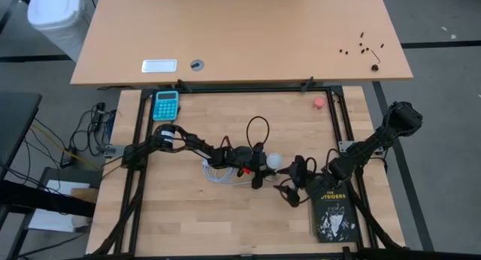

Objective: Screw lightbulb
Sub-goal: Insert the lightbulb into the lamp

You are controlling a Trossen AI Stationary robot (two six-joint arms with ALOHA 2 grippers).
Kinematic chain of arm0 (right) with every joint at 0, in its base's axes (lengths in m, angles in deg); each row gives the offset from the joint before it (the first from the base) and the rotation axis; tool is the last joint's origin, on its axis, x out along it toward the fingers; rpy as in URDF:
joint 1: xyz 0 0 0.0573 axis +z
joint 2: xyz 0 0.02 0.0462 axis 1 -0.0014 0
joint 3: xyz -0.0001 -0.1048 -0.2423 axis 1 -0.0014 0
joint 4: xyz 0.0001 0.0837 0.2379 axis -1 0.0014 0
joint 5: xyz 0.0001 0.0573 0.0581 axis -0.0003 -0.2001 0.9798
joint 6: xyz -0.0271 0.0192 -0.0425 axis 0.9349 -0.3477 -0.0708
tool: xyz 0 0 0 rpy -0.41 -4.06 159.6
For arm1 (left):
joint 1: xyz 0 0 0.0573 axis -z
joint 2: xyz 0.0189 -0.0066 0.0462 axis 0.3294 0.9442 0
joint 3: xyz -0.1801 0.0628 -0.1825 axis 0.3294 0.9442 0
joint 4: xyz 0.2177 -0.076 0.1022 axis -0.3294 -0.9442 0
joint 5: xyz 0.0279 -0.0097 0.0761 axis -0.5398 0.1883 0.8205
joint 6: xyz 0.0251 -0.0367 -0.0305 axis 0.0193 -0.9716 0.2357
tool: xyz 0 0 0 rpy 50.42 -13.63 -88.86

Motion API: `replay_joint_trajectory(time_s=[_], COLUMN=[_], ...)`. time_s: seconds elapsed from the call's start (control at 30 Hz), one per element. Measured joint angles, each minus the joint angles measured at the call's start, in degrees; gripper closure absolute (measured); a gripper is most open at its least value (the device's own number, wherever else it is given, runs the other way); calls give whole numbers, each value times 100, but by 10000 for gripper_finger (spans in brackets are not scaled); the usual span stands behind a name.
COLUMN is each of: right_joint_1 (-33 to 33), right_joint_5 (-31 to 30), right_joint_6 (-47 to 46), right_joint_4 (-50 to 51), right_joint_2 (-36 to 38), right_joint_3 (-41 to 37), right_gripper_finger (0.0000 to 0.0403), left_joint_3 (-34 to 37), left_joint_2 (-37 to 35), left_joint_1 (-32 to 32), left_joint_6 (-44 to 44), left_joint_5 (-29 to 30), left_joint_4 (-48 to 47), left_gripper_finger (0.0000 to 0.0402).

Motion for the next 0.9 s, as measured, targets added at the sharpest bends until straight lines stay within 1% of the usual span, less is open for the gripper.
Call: replay_joint_trajectory(time_s=[0.13,0.4,0.67,0.9], right_joint_1=[144,455,620,624], right_joint_5=[163,154,-303,-327], right_joint_6=[89,-175,-220,-484], right_joint_4=[-93,-84,35,335], right_joint_2=[0,0,0,0], right_joint_3=[0,0,-2,-2], right_gripper_finger=[94,94,94,94], left_joint_3=[1,1,1,1], left_joint_2=[-1,1,1,1], left_joint_1=[2,0,0,1], left_joint_6=[0,2,7,11], left_joint_5=[-2,-2,-2,-3], left_joint_4=[0,18,20,20], left_gripper_finger=[208,208,208,208])
